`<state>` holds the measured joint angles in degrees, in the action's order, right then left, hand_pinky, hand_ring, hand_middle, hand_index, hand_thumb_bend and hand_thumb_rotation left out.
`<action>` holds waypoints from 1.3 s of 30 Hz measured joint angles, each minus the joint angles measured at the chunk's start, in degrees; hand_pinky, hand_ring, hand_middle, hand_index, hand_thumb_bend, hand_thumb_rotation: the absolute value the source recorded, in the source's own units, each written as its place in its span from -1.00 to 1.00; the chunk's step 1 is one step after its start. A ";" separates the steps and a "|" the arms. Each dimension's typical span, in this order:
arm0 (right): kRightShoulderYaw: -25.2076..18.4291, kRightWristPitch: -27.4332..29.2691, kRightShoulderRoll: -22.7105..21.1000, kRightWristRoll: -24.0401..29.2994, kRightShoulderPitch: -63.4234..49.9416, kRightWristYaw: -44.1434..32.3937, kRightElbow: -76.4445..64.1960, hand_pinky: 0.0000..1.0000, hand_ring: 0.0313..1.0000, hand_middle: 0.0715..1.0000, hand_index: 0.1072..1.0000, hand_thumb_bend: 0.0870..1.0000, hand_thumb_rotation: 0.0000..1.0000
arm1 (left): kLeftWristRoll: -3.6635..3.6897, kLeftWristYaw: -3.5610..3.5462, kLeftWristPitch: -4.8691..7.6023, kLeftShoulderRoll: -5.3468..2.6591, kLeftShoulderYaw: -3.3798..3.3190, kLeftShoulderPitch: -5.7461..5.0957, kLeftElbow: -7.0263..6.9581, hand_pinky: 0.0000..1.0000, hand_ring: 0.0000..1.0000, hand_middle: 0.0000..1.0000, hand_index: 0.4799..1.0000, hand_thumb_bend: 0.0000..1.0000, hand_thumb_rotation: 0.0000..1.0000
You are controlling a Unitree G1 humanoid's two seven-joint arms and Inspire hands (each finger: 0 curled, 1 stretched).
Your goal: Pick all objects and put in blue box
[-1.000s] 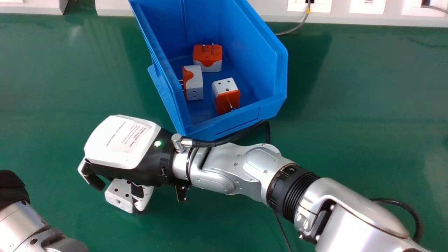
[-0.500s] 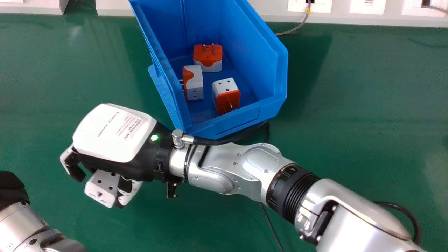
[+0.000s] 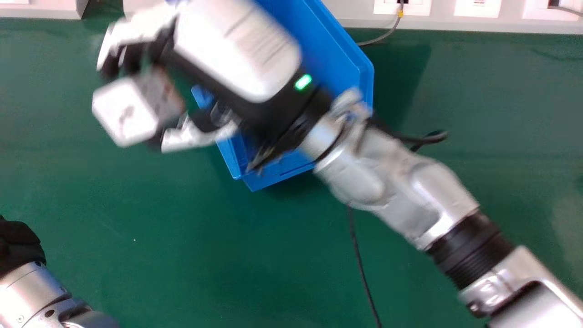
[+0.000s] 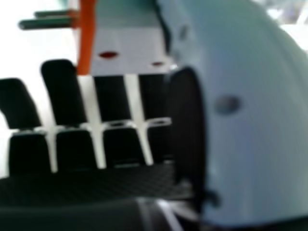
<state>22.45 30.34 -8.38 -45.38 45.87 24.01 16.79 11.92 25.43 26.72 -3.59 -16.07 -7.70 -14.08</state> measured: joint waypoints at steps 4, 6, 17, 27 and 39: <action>-6.69 -3.41 -1.31 0.20 0.02 4.46 -3.28 -0.36 -0.23 -0.08 -0.08 -0.11 -1.00 | 0.12 -0.12 0.01 -0.01 0.03 0.21 0.17 0.72 0.80 0.81 0.68 -0.01 -0.07; -8.88 -4.54 -2.11 0.71 0.08 5.01 -3.24 -0.34 -0.22 -0.08 -0.09 -0.10 -1.00 | 0.47 -0.14 0.01 -0.02 0.06 0.40 0.27 0.72 0.80 0.82 0.69 0.00 -0.08; -10.47 -8.74 -3.38 4.03 13.22 11.55 34.29 -0.36 -0.23 -0.09 -0.07 -0.10 -1.00 | -0.12 -0.17 0.13 -0.05 1.99 1.57 1.60 0.71 0.82 0.84 0.68 -0.01 -0.03; 2.71 -13.98 1.93 -0.17 19.54 4.20 57.02 -0.30 -0.16 -0.11 -0.04 -0.10 -1.00 | 0.47 -0.54 1.75 -0.05 6.11 1.81 1.59 0.60 0.78 0.80 0.55 -0.11 -0.08; 10.38 -17.24 3.55 -2.19 21.54 0.69 57.48 -0.41 -0.17 -0.02 0.01 -0.12 -1.00 | 1.66 -1.46 2.88 0.03 7.50 1.30 1.78 0.64 0.78 0.81 0.59 -0.11 -0.13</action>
<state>32.83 13.09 -4.83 -47.58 67.42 24.70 74.26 13.58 23.97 29.61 -3.56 -8.57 -6.40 -12.30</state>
